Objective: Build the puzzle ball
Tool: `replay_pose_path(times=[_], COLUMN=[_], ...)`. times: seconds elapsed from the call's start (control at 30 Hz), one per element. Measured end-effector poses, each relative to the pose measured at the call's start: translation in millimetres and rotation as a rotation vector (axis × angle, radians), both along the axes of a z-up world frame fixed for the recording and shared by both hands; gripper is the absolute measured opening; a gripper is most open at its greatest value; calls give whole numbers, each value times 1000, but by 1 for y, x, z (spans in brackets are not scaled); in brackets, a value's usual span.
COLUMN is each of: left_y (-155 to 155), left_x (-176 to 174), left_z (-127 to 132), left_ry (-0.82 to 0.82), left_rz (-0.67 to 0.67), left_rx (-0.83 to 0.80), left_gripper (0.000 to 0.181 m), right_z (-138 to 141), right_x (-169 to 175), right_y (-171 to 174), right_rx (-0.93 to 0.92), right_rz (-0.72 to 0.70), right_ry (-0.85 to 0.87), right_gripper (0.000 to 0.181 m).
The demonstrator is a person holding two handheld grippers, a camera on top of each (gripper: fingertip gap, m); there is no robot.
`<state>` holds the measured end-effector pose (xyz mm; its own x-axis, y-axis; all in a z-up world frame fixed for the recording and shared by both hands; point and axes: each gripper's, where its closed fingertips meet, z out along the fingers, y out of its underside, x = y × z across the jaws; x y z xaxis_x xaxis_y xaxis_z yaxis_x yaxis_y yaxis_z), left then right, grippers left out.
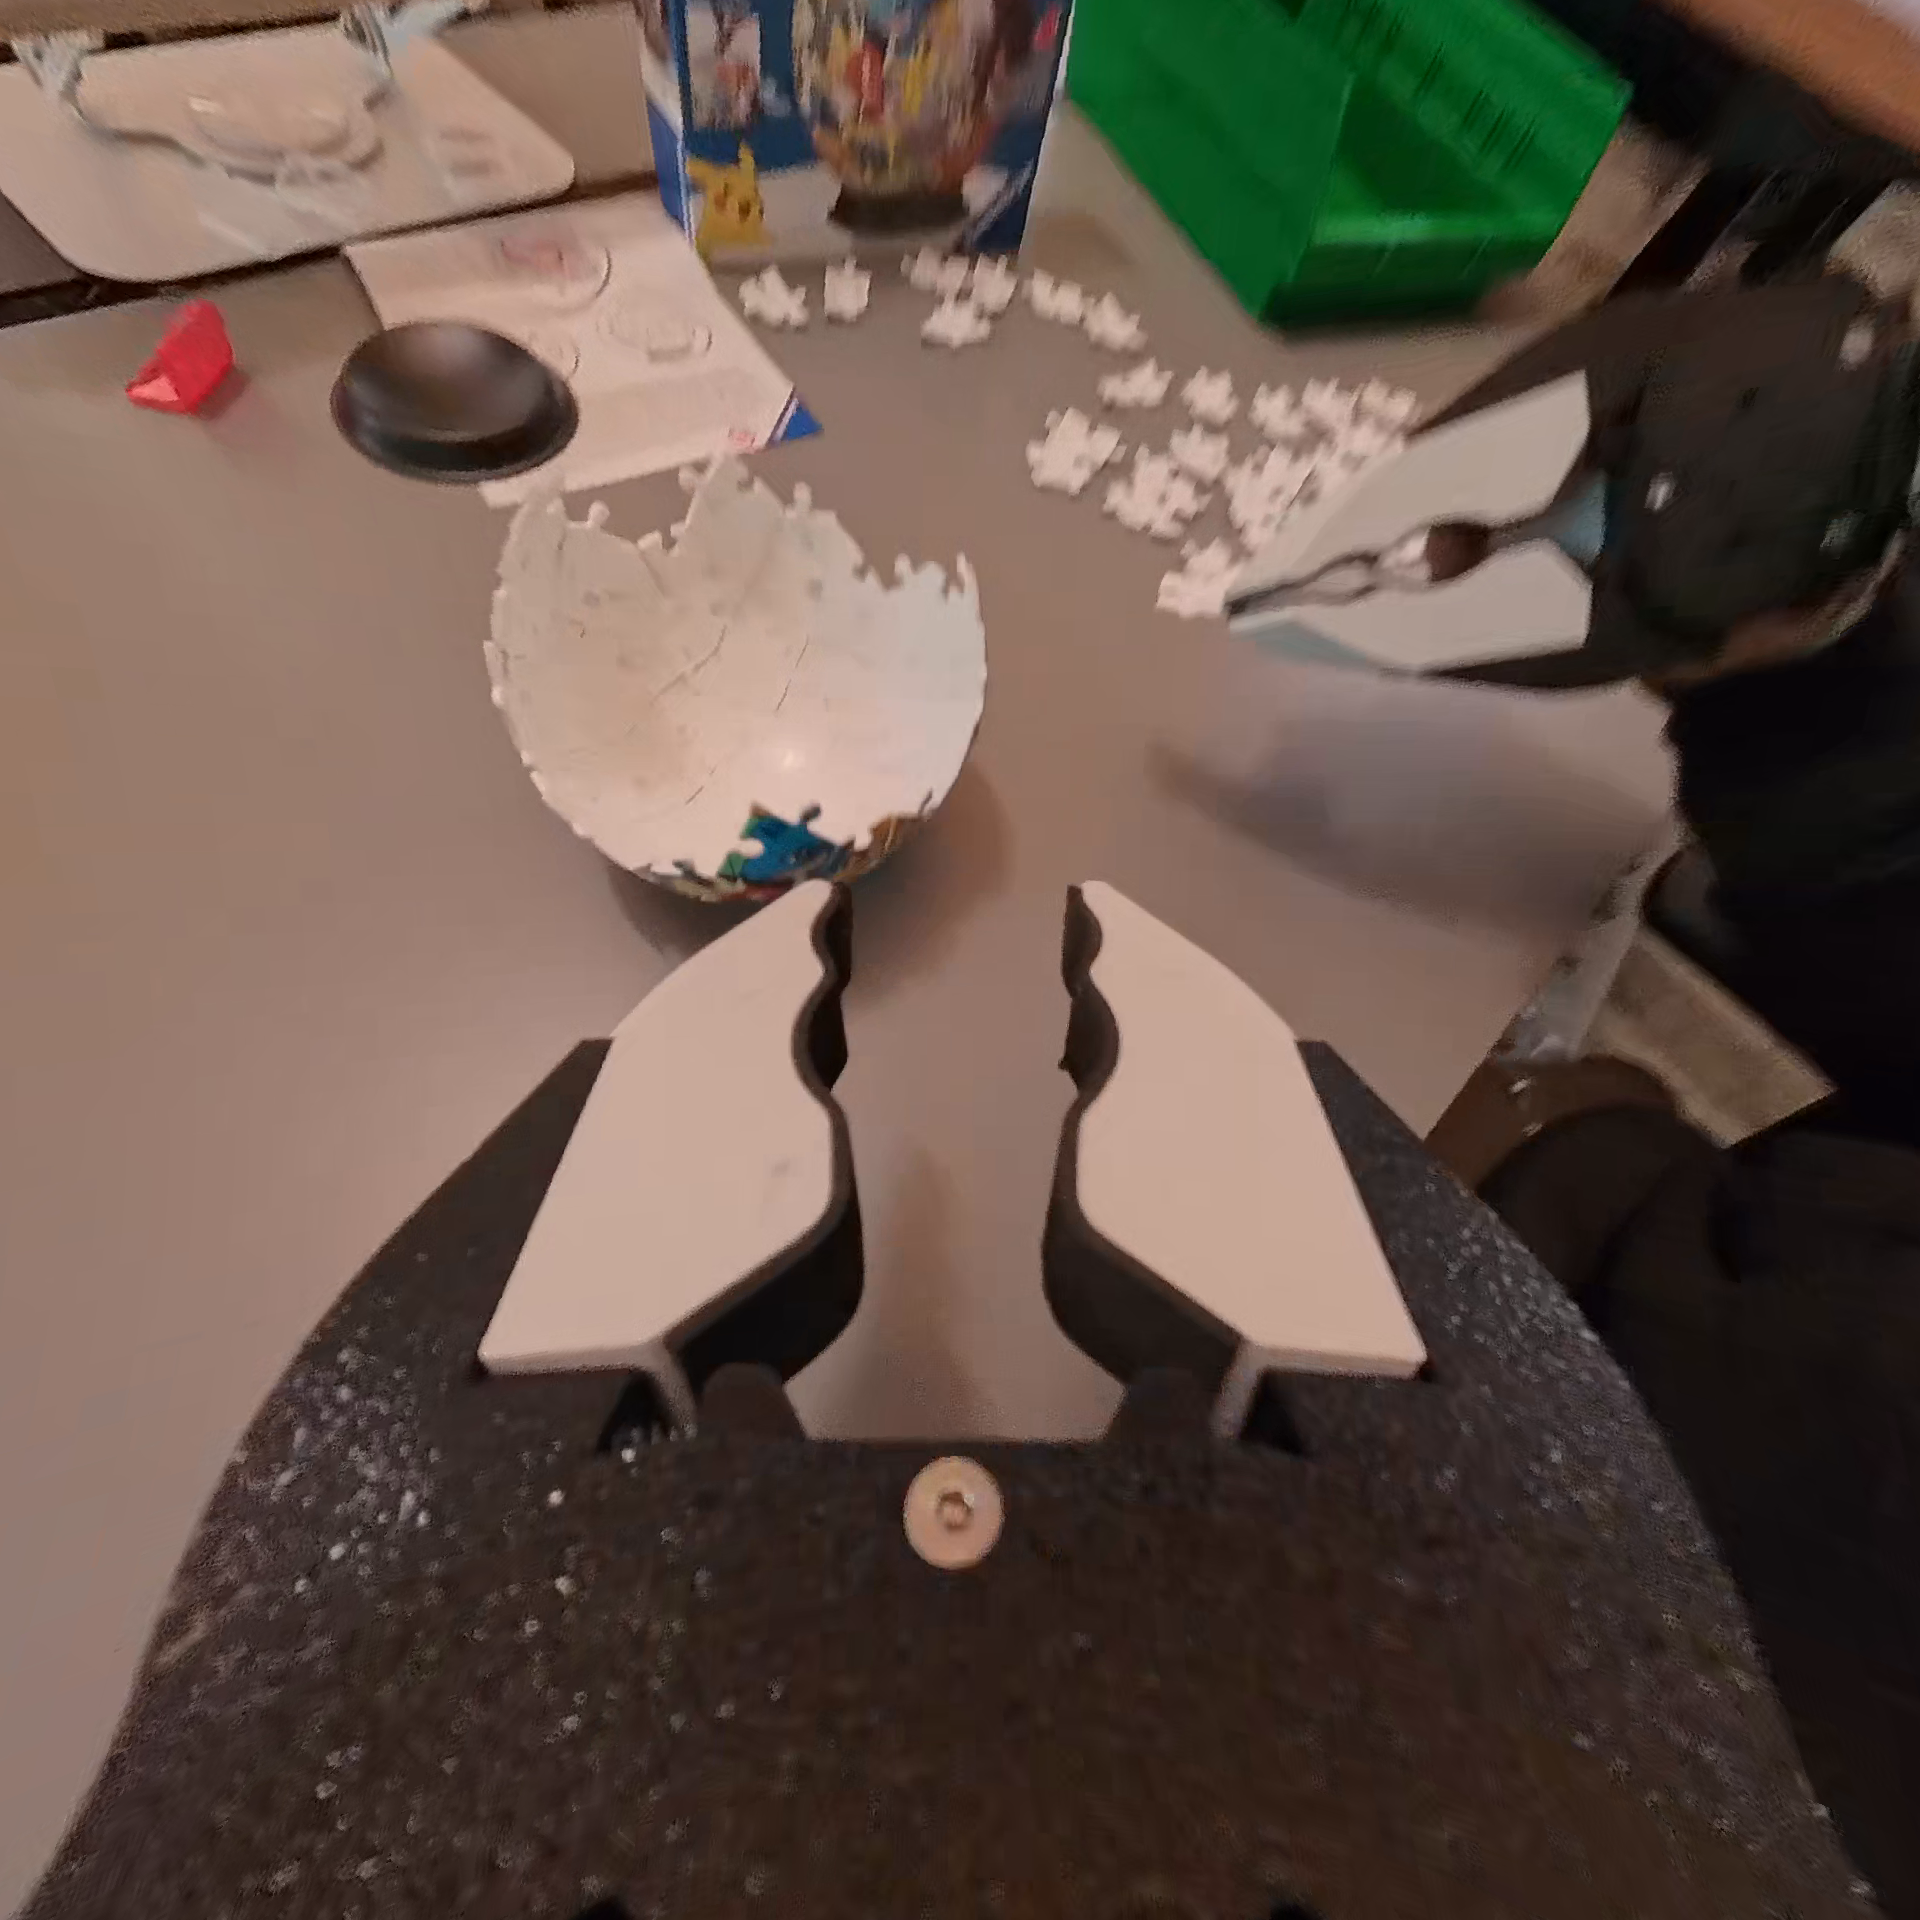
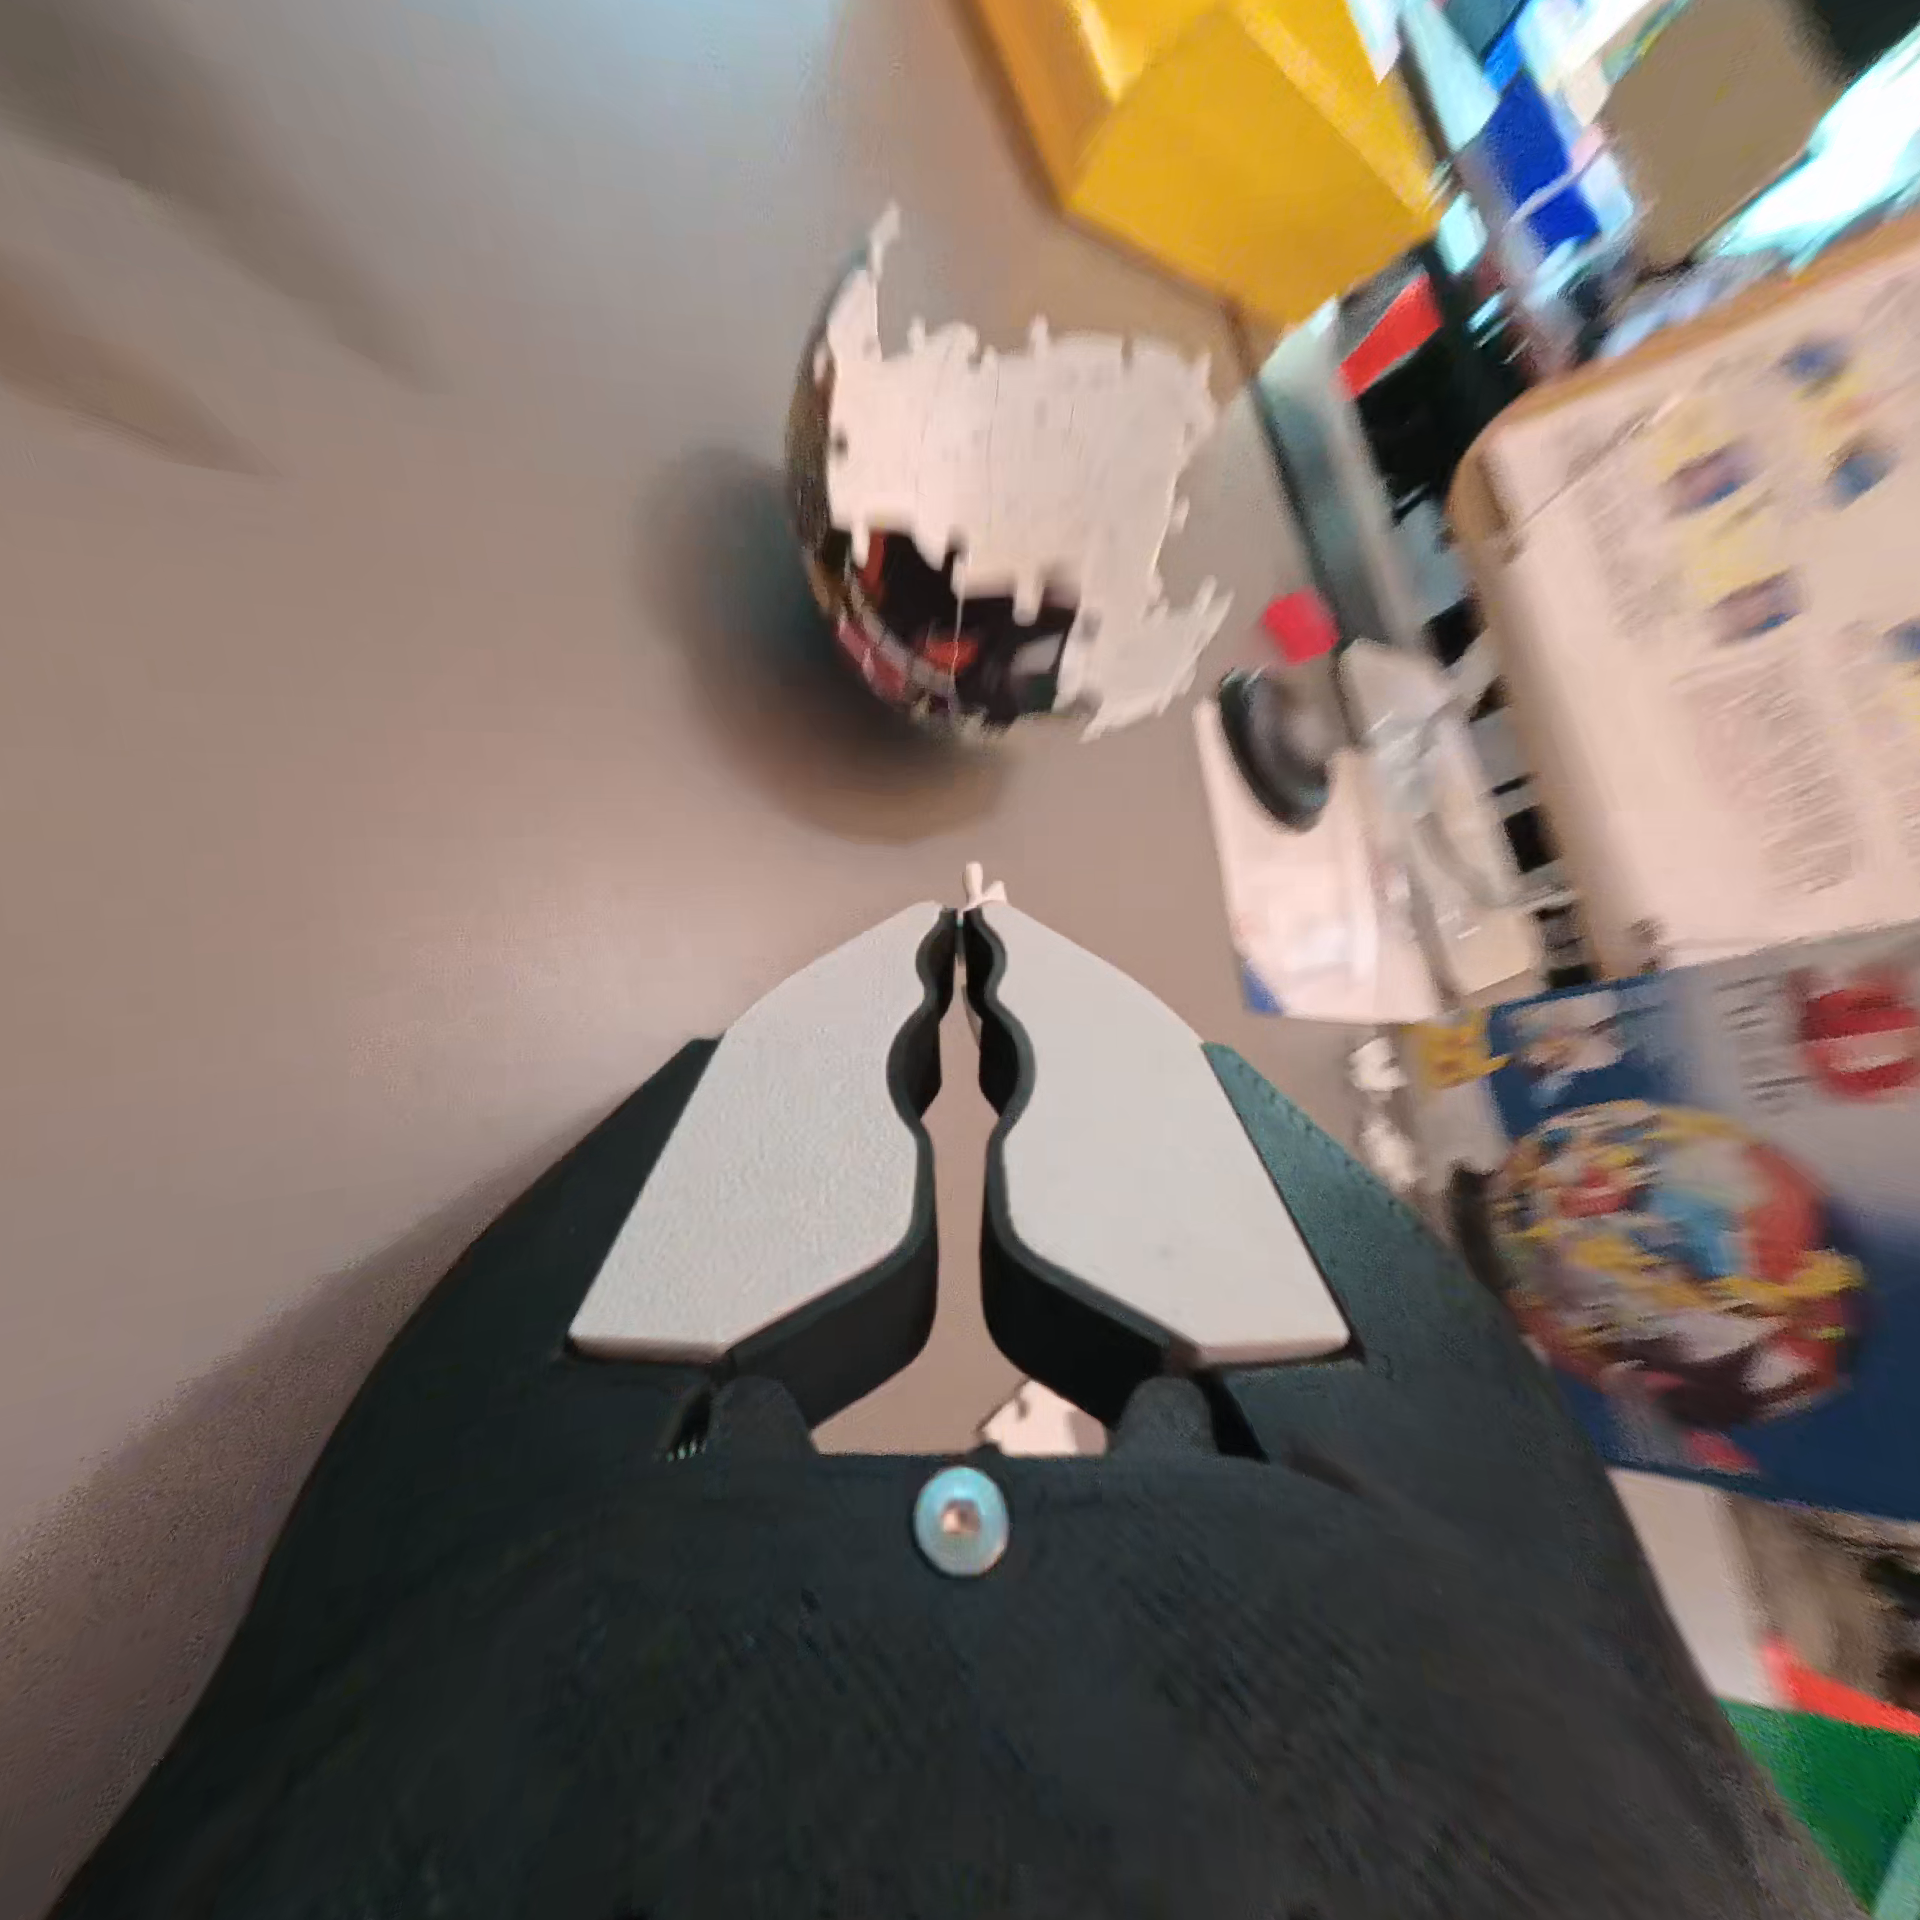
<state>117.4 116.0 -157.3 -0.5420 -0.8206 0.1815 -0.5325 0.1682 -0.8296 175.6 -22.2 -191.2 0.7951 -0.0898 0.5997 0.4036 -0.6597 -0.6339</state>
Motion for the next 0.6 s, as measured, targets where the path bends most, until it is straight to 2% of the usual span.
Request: replay_pose_path(times=[0.03,0.1,0.17,0.3,0.4,0.53,0.6], left_y=[-5,-19,-35,-64,-77,-80,-82], left_x=[1,-1,-6,-13,-17,-15,-18], left_z=[6,17,25,42,51,52,57], left_ry=[-8,3,34,49,62,72,82], left_rz=[-3,-40,-96,-205,-258,-258,-287], left_rx=[-53,-159,-244,-352,-405,-405,-461], left_gripper=[37,37,36,37,37,36,28], right_z=[12,41,60,81,87,97,99], right_x=[-6,-19,-37,-59,-75,-91,-93], right_y=[6,18,29,44,52,55,56], right_rx=[22,98,142,119,139,178,189], right_rz=[13,33,66,108,144,186,197], right_ry=[-93,-287,-409,-668,-758,-831,-842], right_gripper=[2,2,2,1,1,1,1])
